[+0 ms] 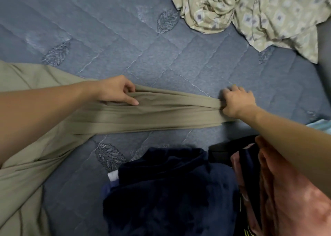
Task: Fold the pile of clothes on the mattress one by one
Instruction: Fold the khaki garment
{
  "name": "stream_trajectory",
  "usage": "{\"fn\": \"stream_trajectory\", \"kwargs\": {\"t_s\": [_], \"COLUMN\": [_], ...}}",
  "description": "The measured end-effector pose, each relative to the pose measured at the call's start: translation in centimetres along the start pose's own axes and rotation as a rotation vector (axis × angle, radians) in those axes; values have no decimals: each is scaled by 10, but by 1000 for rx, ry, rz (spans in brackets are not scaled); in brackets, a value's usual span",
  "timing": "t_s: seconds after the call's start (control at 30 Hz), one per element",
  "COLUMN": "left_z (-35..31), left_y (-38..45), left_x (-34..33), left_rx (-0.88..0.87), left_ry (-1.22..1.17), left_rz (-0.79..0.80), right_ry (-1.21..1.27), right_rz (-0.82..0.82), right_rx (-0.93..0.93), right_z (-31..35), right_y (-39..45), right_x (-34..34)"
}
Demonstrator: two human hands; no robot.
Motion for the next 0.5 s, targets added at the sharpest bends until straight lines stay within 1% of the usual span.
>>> {"fn": "stream_trajectory", "kwargs": {"t_s": [0.07, 0.1, 0.17, 0.23, 0.33, 0.47, 0.5], "left_z": [16, 23, 32, 34, 45, 74, 79], "left_y": [-12, -17, -25, -32, -42, -58, -62], "left_x": [9, 14, 25, 32, 39, 59, 67], "left_rx": [13, 11, 2, -23, -30, 51, 57], "left_ry": [106, 174, 326, 457, 538, 625, 634], "left_rz": [5, -3, -34, -92, -185, -171, -202], "right_ry": [53, 125, 258, 284, 257, 245, 232], "right_rz": [-171, -215, -206, -184, -240, -163, -148], "right_rx": [139, 247, 457, 566, 544, 390, 344], "right_z": [33, 54, 99, 136, 164, 162, 157], "right_y": [-6, -9, -15, -16, -8, 9, 12], "right_x": [16, 21, 28, 28, 33, 32, 31]}}
Point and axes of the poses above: each hand's wrist, its own y-axis towards the middle knuckle, its own x-axis out of the back of the hand, z = x × y, the point moved 5 cm from there along y, towards the middle knuckle, and after that the axes turned 2 degrees about -z, right-handed, at the moved point
